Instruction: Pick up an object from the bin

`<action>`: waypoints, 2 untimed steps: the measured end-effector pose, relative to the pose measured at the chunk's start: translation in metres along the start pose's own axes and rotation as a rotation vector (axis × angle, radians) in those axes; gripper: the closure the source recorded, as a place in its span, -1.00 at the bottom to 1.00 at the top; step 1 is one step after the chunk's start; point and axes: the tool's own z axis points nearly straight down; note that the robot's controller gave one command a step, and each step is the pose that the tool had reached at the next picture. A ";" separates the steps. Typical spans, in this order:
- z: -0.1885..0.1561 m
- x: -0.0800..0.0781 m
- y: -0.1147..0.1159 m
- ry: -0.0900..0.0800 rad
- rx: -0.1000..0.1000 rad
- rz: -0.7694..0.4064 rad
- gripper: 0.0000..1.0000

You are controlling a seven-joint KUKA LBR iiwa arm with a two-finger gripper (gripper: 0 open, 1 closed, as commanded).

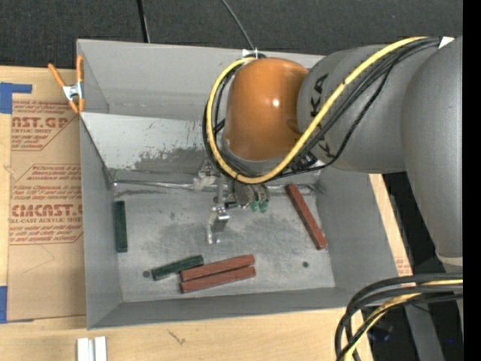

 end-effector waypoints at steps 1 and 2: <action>0.013 0.022 0.053 0.004 -0.001 -0.231 -1.00; 0.032 0.034 0.055 0.003 -0.002 -0.361 -1.00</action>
Offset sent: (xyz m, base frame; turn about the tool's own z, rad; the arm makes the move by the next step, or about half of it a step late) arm -0.0458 0.0391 -0.0413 -0.4252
